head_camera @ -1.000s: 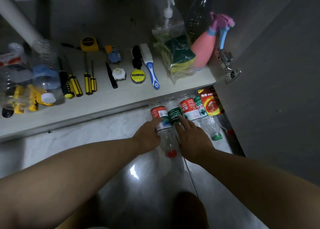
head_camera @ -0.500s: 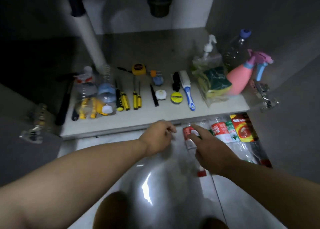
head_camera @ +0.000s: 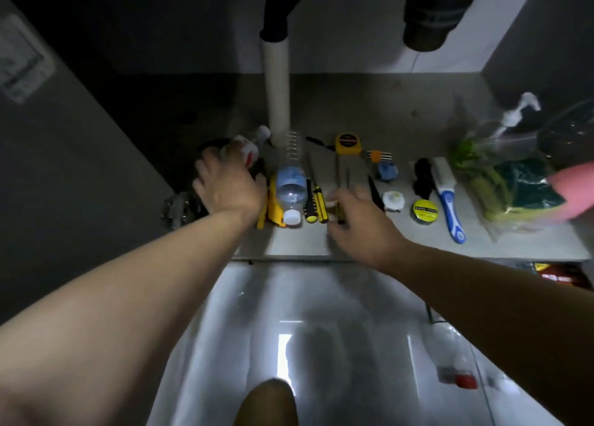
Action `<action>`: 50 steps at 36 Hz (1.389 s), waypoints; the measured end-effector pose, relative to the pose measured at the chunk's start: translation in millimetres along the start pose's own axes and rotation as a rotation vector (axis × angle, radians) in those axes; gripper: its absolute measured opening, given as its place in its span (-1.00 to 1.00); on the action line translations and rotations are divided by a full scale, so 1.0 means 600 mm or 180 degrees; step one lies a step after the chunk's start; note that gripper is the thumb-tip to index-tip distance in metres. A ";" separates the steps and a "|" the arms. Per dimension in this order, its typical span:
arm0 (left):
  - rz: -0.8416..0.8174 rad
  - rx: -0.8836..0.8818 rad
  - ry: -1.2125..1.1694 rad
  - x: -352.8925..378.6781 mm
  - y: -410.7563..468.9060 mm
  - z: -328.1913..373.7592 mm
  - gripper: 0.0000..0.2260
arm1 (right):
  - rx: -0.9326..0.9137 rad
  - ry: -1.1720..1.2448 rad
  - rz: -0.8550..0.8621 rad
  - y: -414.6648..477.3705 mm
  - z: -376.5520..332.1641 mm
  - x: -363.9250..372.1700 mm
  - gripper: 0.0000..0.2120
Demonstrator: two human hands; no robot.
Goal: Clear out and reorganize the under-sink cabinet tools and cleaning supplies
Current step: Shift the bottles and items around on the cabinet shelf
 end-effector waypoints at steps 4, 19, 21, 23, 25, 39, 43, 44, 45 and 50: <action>-0.0509 -0.0389 0.0261 0.023 0.045 -0.046 -0.30 | 0.0116 0.0156 -0.0034 0.054 -0.040 0.011 -0.54; -0.0455 -0.0343 0.0685 0.028 0.076 -0.049 -0.46 | 0.0938 -0.0314 -0.0010 0.117 -0.077 0.042 -0.14; -0.0462 -0.0339 0.0603 0.034 0.076 -0.054 -0.42 | 0.1021 -0.0299 0.0030 0.114 -0.077 0.043 -0.14; -0.0417 -0.0333 0.0572 0.035 0.071 -0.056 -0.38 | 0.1056 -0.0235 0.0095 0.112 -0.077 0.040 -0.25; -0.0350 -0.0331 0.0465 0.032 0.063 -0.054 -0.33 | 0.1030 -0.0134 0.0173 0.108 -0.076 0.031 -0.34; -0.0436 0.0598 -0.2056 0.039 -0.150 0.040 -0.39 | 0.0859 0.0960 -0.0132 -0.137 0.102 -0.025 -0.48; -0.1005 0.0807 -0.2289 0.083 -0.238 0.071 -0.44 | 0.0559 0.0395 -0.0561 -0.247 0.152 0.002 -0.49; -0.1186 0.0881 -0.2238 0.098 -0.258 0.077 -0.44 | 0.0577 0.0343 -0.0720 -0.272 0.166 0.014 -0.44; -0.1351 0.0981 -0.2171 0.112 -0.277 0.082 -0.43 | 0.0638 0.0334 -0.0895 -0.297 0.181 0.028 -0.38; -0.1987 0.1355 -0.1861 0.164 -0.352 0.090 -0.43 | 0.0952 0.0354 -0.1454 -0.365 0.244 0.098 -0.32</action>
Point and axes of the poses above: each hand's wrist, its own y-axis towards the middle knuckle, its own x-axis out of the palm, z = x × y, the point moved 10 cm from there along y, towards the middle knuckle, and after that the axes turned 15 degrees about -y, right-handed, at the moved point
